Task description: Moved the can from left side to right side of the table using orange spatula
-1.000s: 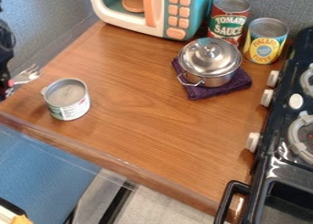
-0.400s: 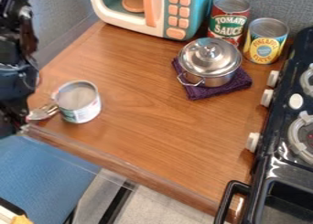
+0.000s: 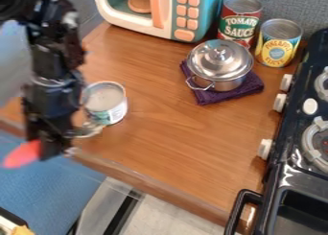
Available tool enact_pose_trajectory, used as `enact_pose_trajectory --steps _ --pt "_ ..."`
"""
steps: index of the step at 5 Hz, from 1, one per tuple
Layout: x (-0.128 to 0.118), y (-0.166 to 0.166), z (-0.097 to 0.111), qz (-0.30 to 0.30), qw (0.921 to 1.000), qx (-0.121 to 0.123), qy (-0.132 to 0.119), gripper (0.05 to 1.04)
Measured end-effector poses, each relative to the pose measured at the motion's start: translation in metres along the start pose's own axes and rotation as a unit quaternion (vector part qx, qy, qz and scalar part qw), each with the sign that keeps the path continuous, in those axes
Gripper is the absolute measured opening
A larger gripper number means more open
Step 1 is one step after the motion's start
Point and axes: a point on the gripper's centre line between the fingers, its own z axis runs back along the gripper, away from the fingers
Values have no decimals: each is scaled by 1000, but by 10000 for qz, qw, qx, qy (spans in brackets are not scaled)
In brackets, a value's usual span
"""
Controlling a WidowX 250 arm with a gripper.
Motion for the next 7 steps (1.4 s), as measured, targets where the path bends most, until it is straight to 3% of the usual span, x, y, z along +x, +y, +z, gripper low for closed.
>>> enact_pose_trajectory --steps 1,2,3,5,7 --pt "9 -12 7 26 9999 110 -45 402" --pt "-1 15 5 497 9983 277 134 402" --pt "-16 45 7 897 9958 144 87 402" --pt "-21 81 39 1273 9897 -176 -631 402" --pt "2 118 3 1507 9874 -15 -475 402"
